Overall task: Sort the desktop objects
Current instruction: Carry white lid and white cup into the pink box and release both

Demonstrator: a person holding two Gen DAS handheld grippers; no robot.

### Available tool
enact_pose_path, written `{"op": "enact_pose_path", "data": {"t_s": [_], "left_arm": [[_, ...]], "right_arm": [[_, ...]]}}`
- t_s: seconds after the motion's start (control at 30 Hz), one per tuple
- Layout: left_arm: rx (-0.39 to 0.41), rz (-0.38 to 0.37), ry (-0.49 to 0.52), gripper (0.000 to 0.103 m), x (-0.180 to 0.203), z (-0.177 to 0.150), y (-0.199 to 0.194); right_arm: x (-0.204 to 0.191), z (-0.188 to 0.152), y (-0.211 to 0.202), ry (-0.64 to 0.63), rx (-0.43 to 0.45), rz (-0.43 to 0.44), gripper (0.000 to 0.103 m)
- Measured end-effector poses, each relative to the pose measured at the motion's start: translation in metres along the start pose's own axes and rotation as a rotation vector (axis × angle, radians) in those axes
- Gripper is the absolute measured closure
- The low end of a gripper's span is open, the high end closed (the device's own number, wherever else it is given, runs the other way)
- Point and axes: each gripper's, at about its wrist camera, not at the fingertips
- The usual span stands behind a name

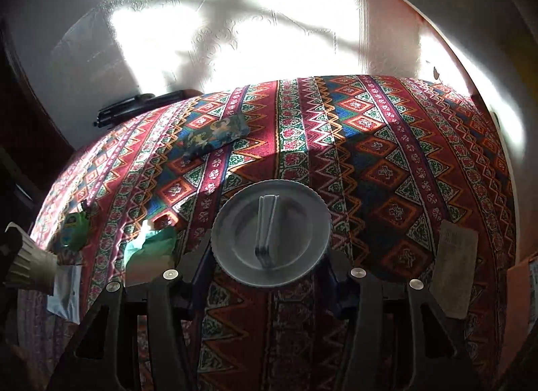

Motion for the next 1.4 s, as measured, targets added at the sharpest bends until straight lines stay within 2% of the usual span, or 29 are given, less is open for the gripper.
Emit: {"op": "enact_pose_path", "data": {"t_s": [0.07,0.17,0.27,0.43,0.57,0.7,0.87,1.2,1.3,1.4], "left_arm": [[0.002,-0.036,-0.026,0.042,-0.001,-0.001,-0.012],[-0.018,-0.049,-0.025,0.042,0.011,-0.012,-0.047],[-0.042,-0.055,0.011,0.042,0.034,-0.032,-0.099],[-0.052,-0.029,0.131,0.042,0.069,-0.049,-0.193],[-0.033,0.011,0.169,0.042,0.08,-0.05,-0.241],[-0.027,-0.006,0.158,0.042,0.093,-0.045,-0.262],[-0.004,-0.02,0.214,0.042,0.123,-0.041,-0.28],[-0.009,-0.079,0.29,0.042,0.184,-0.039,-0.284],[-0.024,-0.137,0.31,0.042,0.209,-0.042,-0.279],[-0.03,-0.205,0.348,0.042,0.246,-0.046,-0.273]], "right_arm": [[0.005,-0.023,-0.05,0.005,0.018,0.057,0.046],[0.014,-0.045,-0.109,0.036,0.065,0.062,0.046],[0.02,-0.062,-0.154,0.08,0.071,0.159,0.046],[0.026,-0.1,-0.205,0.021,0.104,0.163,0.046],[0.053,-0.11,-0.225,0.027,0.141,0.101,0.046],[0.082,-0.099,-0.24,0.074,0.2,0.074,0.046],[0.106,-0.09,-0.27,0.084,0.304,0.042,0.046],[0.15,-0.085,-0.323,0.133,0.419,0.056,0.046],[0.171,-0.084,-0.349,0.167,0.494,0.054,0.045],[0.213,-0.084,-0.374,0.244,0.564,0.017,0.045]]}}
Point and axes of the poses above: each gripper's, at about its wrist camera, not at the fingertips, and y roughly the way its jaws point, x to its right, z to its top, and after that the axes turned 15 degrees about y, right-handed
